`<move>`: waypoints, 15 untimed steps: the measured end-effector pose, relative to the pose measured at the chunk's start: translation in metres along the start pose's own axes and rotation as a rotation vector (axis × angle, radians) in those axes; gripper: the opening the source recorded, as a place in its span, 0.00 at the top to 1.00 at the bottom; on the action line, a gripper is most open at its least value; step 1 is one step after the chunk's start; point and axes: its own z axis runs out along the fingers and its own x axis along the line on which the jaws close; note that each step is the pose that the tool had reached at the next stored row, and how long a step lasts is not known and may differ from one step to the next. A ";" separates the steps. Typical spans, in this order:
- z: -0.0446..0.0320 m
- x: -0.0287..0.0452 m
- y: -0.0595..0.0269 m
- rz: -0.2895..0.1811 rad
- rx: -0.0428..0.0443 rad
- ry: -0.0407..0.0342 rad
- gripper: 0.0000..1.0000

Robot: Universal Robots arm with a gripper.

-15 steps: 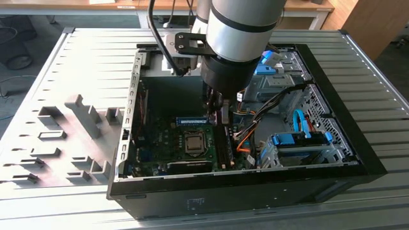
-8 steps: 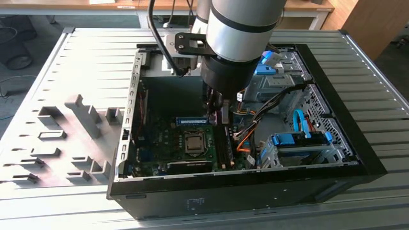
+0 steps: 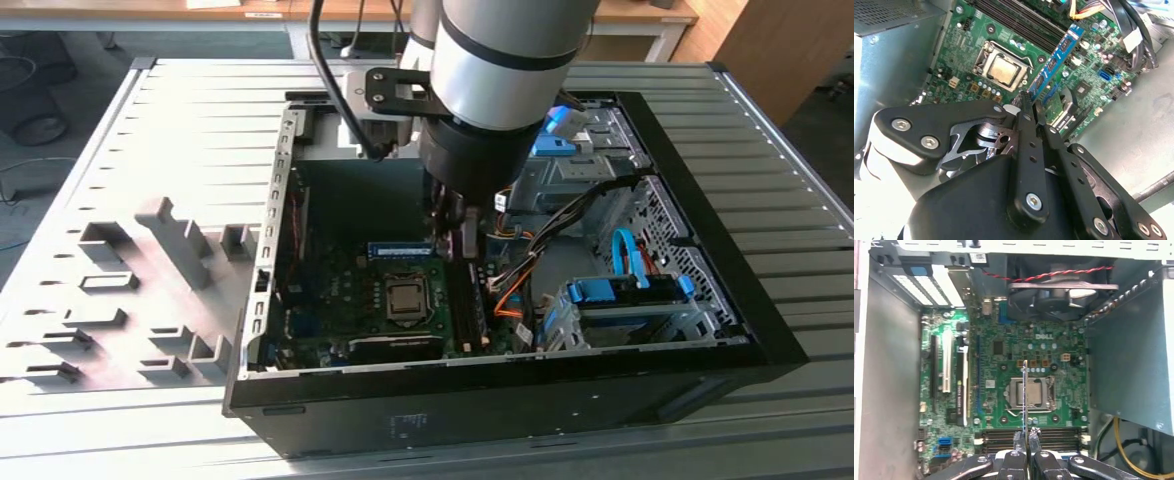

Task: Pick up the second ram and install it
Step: 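Insert the second ram into the second slot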

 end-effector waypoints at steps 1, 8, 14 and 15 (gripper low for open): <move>0.0001 0.0000 0.0000 -0.001 -0.0004 -0.0180 0.86; 0.0004 0.0001 0.0000 0.022 0.0013 -0.0518 0.86; 0.0009 0.0001 0.0000 0.121 0.0114 -0.0532 0.86; 0.0009 0.0001 0.0000 0.126 0.0120 -0.0537 0.86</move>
